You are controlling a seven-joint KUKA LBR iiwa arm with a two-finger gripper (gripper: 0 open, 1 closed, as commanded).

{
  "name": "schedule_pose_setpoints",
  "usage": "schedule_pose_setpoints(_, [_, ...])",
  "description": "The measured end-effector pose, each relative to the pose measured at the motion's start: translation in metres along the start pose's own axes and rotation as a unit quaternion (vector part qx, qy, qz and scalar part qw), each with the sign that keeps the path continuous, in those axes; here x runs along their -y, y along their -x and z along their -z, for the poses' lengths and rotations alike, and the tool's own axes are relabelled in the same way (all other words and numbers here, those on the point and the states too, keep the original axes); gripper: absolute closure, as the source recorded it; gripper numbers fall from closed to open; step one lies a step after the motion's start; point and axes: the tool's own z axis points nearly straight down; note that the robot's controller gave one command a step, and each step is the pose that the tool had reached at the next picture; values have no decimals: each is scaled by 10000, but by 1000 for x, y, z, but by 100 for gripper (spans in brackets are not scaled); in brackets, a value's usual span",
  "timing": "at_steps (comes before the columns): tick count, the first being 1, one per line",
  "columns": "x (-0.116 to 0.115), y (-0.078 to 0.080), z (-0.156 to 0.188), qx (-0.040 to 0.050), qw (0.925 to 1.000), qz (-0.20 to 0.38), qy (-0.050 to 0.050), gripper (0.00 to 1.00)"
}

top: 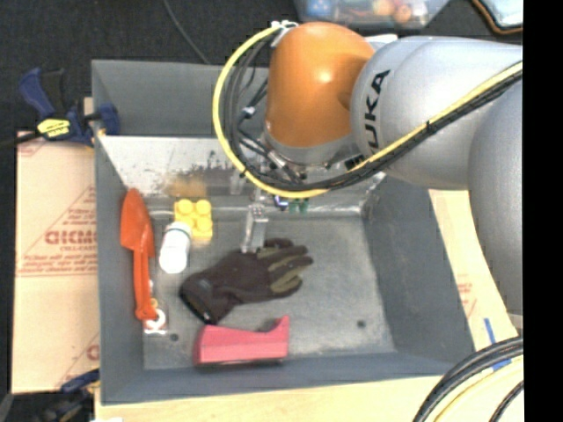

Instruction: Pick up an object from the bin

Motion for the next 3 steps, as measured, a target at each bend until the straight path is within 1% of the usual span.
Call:
schedule_pose_setpoints(1, [0,0,0,0,10000,-1,0,100])
schedule_pose_setpoints(2, [0,0,0,0,10000,-2,0,100])
schedule_pose_setpoints(3, [36,-41,-57,-15,9988,485,-8,100])
